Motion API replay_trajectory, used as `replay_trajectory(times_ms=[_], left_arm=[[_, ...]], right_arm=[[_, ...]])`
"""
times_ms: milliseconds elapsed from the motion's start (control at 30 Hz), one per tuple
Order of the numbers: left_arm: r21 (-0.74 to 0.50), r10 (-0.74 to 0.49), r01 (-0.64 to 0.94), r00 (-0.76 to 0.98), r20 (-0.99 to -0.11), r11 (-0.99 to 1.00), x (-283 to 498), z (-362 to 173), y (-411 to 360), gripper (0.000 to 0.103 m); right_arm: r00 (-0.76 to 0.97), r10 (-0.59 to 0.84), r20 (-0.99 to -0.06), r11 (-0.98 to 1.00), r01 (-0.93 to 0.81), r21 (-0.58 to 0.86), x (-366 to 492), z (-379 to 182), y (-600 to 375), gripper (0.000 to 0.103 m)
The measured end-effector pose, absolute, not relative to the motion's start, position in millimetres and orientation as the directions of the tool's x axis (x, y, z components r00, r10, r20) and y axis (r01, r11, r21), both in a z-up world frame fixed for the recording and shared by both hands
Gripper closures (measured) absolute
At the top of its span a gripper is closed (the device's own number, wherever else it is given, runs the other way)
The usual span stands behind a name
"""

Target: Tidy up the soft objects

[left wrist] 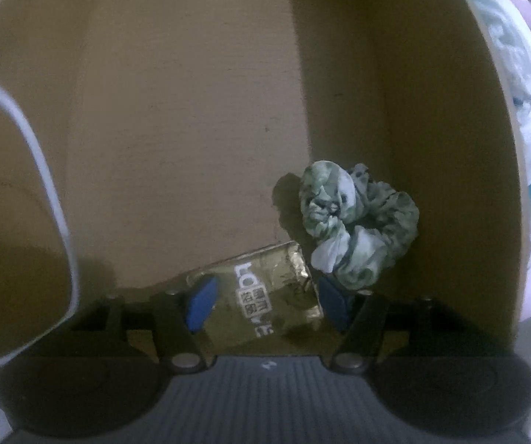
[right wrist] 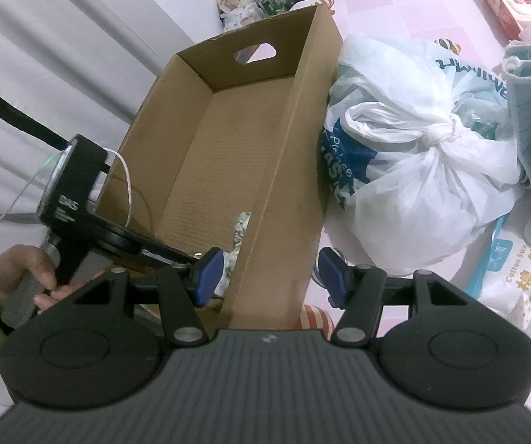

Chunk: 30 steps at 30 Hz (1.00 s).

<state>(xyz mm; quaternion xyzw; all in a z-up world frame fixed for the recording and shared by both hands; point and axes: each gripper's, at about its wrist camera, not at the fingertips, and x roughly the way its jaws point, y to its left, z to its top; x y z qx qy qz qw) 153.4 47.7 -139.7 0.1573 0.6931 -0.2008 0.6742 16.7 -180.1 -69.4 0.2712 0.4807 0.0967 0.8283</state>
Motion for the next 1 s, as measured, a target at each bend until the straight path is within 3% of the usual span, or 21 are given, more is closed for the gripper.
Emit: replay_trajectory(times_ms=[167,300,567,700,833,1000], left_arm=[[-0.106,-0.081,0.551,-0.070,-0.994,0.828,146,-140,38,0.033],[-0.138,-0.108,0.562,-0.087,-0.990,0.816,146,-136,38,0.040],[-0.178,-0.218,0.442,0.041,-0.975,0.879,176,-118,35,0.048],[-0.108,-0.154,0.431,0.073,-0.985,0.896,179,-138,11,0.069],[0.019,-0.044,0.541,0.102,-0.994,0.841,166,-149,-15,0.072],[0.004,-0.022,0.636,0.033,-0.999,0.771,141,-155,-22,0.070]], right_arm=[[0.517,0.418,-0.747,0.835,0.105,0.541,17,-71,-181,0.046],[0.517,0.425,-0.743,0.830,0.106,0.548,17,-73,-181,0.046],[0.524,0.417,-0.743,0.828,0.117,0.548,17,-75,-183,0.046],[0.524,0.409,-0.747,0.829,0.130,0.545,16,-77,-185,0.046],[0.524,0.406,-0.749,0.829,0.135,0.543,15,-77,-186,0.046],[0.520,0.405,-0.752,0.828,0.141,0.543,12,-79,-190,0.046]])
